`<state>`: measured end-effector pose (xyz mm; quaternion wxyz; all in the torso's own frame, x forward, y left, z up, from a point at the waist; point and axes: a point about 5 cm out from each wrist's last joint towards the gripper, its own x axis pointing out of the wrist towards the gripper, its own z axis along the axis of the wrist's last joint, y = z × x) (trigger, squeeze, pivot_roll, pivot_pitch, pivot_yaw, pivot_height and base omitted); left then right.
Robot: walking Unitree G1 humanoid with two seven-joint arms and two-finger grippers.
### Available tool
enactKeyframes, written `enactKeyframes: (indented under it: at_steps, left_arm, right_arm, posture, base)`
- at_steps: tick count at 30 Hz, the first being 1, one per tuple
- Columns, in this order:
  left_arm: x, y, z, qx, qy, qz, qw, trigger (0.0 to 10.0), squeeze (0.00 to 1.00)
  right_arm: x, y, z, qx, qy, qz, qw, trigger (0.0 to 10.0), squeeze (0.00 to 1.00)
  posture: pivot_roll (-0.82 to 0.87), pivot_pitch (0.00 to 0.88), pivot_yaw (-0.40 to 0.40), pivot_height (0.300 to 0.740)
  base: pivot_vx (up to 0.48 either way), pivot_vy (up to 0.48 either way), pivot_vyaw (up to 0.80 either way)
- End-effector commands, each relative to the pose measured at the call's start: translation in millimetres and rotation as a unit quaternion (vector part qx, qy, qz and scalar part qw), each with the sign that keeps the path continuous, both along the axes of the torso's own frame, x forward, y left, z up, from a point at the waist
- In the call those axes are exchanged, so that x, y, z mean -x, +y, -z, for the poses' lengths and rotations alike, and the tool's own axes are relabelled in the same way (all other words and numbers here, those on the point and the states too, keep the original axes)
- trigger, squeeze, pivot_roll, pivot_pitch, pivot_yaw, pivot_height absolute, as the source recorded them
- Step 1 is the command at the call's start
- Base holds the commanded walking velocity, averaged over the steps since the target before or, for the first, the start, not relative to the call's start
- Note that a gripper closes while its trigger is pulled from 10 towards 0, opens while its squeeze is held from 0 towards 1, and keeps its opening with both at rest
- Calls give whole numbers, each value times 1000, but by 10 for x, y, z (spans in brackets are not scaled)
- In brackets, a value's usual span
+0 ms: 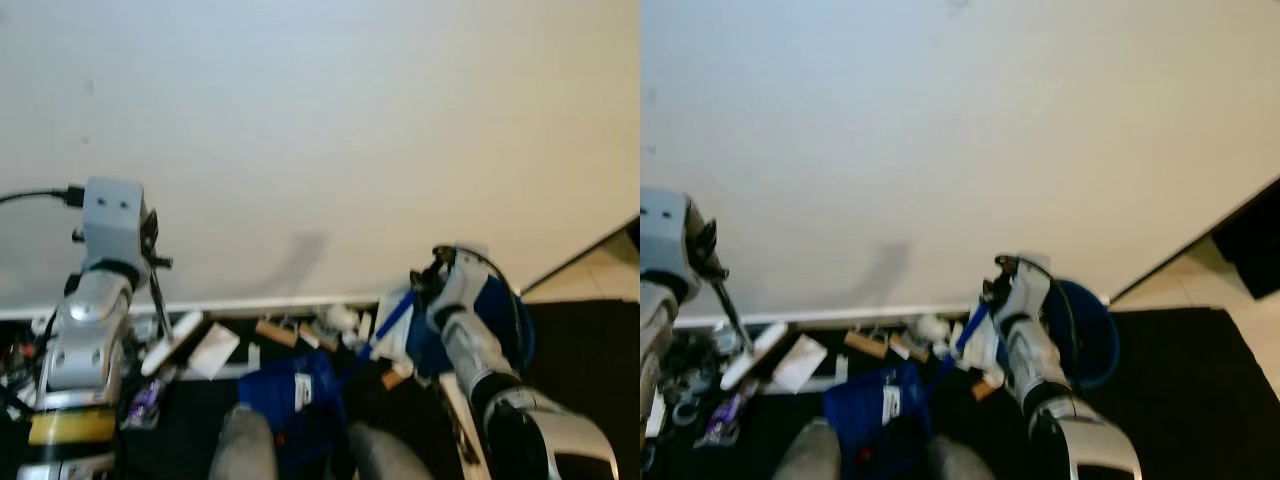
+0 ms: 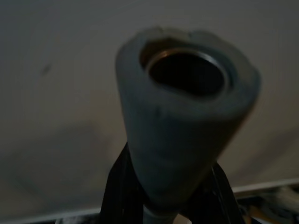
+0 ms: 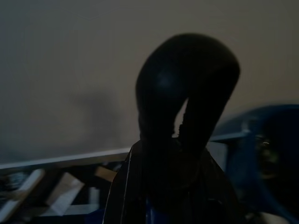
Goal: Sweep floor
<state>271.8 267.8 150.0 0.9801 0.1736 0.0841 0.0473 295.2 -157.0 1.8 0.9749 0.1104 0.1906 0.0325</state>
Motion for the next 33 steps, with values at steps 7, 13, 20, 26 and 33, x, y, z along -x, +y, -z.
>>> enactKeyframes:
  at_steps: [7, 13, 20, 26, 33]
  left_arm:
    - [12, 200, -628, -109, 53, 61, 991, 10000, 0]
    - [29, 380, -758, -87, 42, 40, 995, 10000, 0]
    - [133, 501, -560, -48, 35, -54, 997, 10000, 0]
    - [152, 443, -536, -28, 27, -59, 997, 10000, 0]
    - [183, 499, -522, -38, 39, -94, 994, 10000, 0]
  right_arm:
    - [22, -16, 28, -1, 10, -3, 1000, 10000, 0]
    - [-8, 3, 8, -5, 13, -12, 1000, 10000, 0]
    - [10, 46, 23, -17, 12, -23, 1000, 10000, 0]
    - [8, 45, 23, -18, 14, -23, 999, 10000, 0]
    - [-21, 79, 2, -13, 17, -44, 999, 10000, 0]
  posture:
    - [243, 15, -194, 740]
    - [256, 5, -189, 740]
    - [257, 4, -182, 740]
    - [263, 2, -190, 740]
    - [267, 5, -196, 740]
  base:
    - [0, 0, 0]
    - [0, 0, 0]
    - [0, 0, -571]
    - [0, 0, -800]
    - [0, 0, -659]
